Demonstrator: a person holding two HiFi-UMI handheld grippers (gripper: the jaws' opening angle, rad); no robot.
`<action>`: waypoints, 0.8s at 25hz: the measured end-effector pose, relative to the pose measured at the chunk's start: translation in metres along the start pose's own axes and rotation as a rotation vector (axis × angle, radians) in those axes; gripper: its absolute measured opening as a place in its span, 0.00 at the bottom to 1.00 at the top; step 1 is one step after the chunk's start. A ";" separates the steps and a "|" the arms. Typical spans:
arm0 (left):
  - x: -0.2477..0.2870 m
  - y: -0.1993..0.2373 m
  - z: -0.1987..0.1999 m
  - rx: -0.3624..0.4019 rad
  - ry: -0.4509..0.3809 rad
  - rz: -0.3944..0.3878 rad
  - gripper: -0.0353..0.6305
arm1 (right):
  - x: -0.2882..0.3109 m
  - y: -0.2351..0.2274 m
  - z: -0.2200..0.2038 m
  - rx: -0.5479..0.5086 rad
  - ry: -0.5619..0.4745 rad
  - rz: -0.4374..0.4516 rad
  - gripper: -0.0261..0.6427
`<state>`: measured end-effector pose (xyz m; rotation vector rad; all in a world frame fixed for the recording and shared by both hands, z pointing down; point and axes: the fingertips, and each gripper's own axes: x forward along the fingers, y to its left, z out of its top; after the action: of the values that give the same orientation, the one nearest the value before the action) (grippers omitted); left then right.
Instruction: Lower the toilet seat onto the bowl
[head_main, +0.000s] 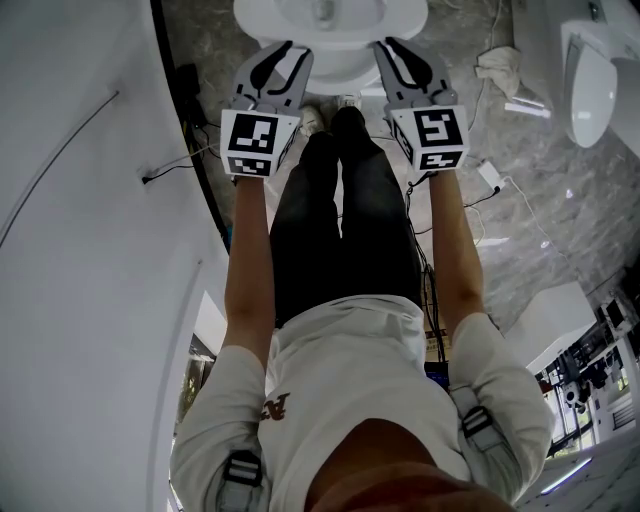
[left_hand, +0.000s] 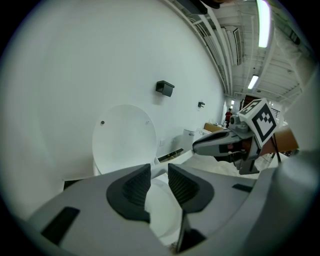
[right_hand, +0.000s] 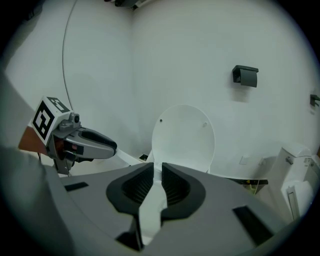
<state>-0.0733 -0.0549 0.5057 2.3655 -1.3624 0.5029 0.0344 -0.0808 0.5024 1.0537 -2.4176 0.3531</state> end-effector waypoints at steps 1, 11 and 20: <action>-0.001 -0.001 -0.002 -0.002 0.002 0.000 0.23 | 0.000 0.001 -0.002 -0.001 0.002 0.001 0.14; -0.004 -0.005 -0.013 -0.035 0.004 0.001 0.23 | -0.004 0.009 -0.022 -0.006 0.031 0.006 0.14; -0.002 -0.010 -0.033 -0.050 0.024 -0.001 0.23 | -0.006 0.018 -0.043 0.012 0.052 0.009 0.14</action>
<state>-0.0696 -0.0330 0.5322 2.3127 -1.3474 0.4899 0.0387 -0.0476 0.5347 1.0258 -2.3780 0.3934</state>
